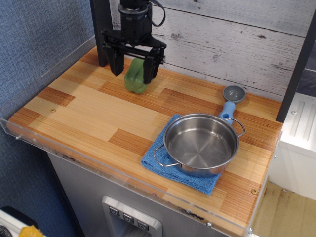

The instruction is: Place green pepper into pot.

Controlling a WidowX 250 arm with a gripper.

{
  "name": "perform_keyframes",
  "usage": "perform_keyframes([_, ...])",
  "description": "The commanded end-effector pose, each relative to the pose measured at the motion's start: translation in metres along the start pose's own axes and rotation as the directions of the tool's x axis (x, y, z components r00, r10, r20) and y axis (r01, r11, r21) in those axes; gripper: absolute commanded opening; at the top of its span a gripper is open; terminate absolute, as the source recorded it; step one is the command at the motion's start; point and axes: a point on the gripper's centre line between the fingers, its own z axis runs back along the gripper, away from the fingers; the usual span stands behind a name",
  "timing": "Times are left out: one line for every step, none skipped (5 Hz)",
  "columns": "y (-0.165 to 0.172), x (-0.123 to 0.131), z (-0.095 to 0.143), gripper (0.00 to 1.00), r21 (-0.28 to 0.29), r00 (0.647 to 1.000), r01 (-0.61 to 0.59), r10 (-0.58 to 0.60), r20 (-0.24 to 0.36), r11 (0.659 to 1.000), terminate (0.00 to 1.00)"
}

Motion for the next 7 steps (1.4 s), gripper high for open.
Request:
perform_keyframes([0.011,0.021,0.008,1.00,0.001,0.998,-0.029,0.029,0.053,1.000,0.00])
perform_keyframes([0.014,0.029,-0.003,1.00,0.009,0.996,-0.057,0.056,0.065,0.998,0.00])
perform_keyframes([0.016,0.037,-0.012,1.00,0.040,0.995,-0.083,0.080,0.065,0.996,0.00])
perform_keyframes([0.017,0.042,-0.019,1.00,0.038,0.994,-0.068,0.064,0.090,0.997,0.00])
perform_keyframes([0.016,0.041,-0.015,0.00,0.076,0.988,-0.070,0.059,0.142,0.995,0.00])
perform_keyframes([0.014,0.037,-0.008,0.00,0.089,0.979,-0.057,0.038,0.202,0.994,0.00])
perform_keyframes([0.011,0.034,-0.008,0.00,0.070,0.984,-0.055,0.042,0.173,0.996,0.00])
